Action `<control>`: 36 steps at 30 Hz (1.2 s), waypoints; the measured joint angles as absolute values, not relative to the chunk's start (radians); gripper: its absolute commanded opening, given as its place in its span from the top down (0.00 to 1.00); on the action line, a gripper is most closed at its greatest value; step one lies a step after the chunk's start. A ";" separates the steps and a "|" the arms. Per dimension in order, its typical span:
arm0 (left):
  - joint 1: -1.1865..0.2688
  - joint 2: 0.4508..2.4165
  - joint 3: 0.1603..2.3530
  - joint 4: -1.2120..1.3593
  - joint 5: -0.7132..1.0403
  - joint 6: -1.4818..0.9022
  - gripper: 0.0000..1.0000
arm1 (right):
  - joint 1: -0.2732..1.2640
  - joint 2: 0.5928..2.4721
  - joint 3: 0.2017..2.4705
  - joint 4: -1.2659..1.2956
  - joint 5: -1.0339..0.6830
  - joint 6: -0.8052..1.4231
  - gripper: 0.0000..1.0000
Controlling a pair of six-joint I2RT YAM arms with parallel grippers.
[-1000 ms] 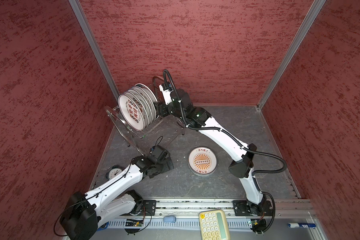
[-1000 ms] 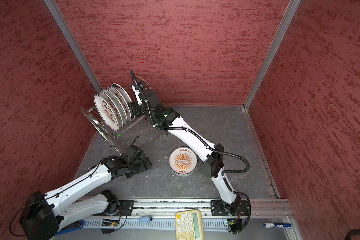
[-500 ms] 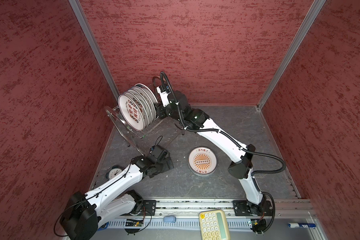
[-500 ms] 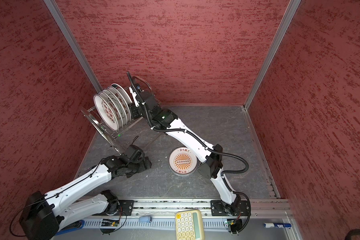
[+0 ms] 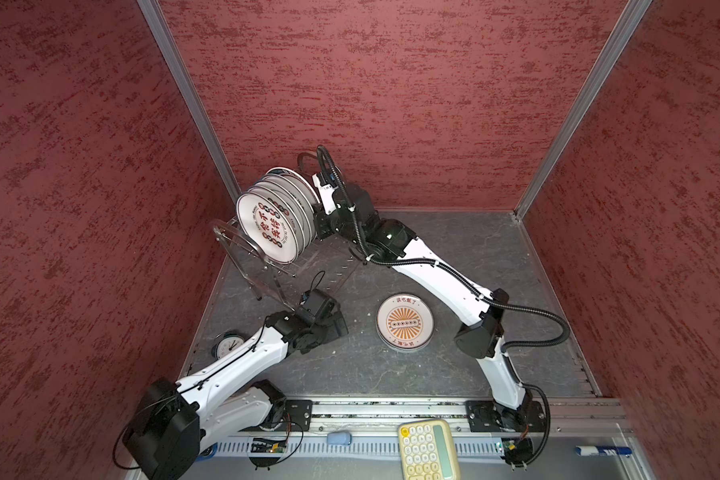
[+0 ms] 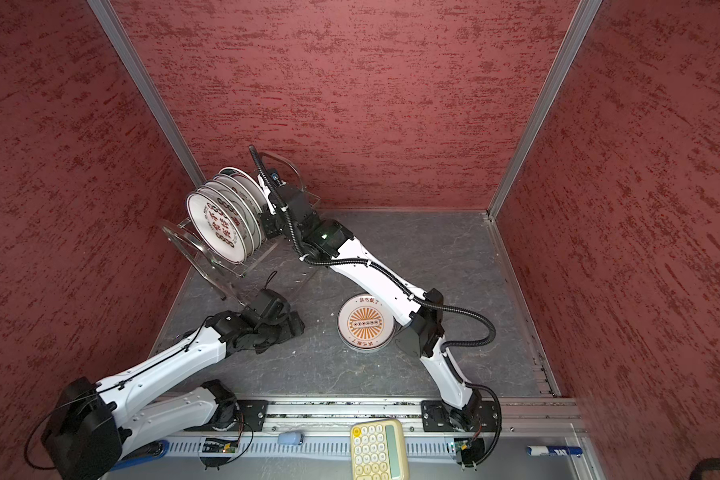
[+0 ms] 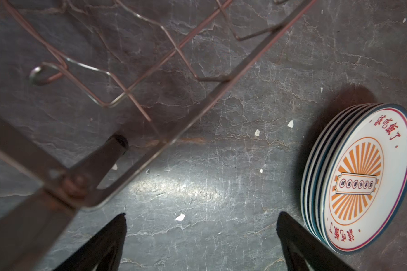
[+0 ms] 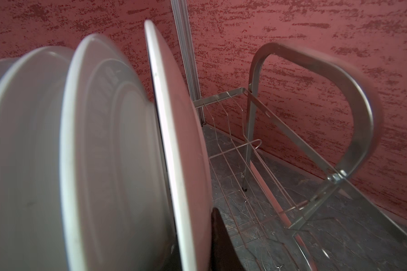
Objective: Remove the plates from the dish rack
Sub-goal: 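Close the right gripper on the rim of the outermost rack plate, then lift the green-rimmed plate up out of the rack with the right gripper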
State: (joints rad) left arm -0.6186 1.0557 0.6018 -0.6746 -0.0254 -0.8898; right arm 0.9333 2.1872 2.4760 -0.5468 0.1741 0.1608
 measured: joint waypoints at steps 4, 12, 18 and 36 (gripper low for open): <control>-0.617 1.055 0.583 -0.672 -0.025 -0.893 0.01 | 0.937 2.189 2.477 -0.546 0.196 0.147 0.95; -0.616 1.060 0.592 -0.669 -0.025 -0.892 0.01 | 0.942 2.192 2.477 -0.535 0.229 0.126 1.00; -0.616 1.065 0.597 -0.657 -0.025 -0.884 0.01 | 0.943 2.194 2.487 -0.535 0.251 0.096 1.00; -0.616 1.069 0.597 -0.653 -0.025 -0.883 0.01 | 0.954 2.198 2.505 -0.490 0.376 -0.016 1.00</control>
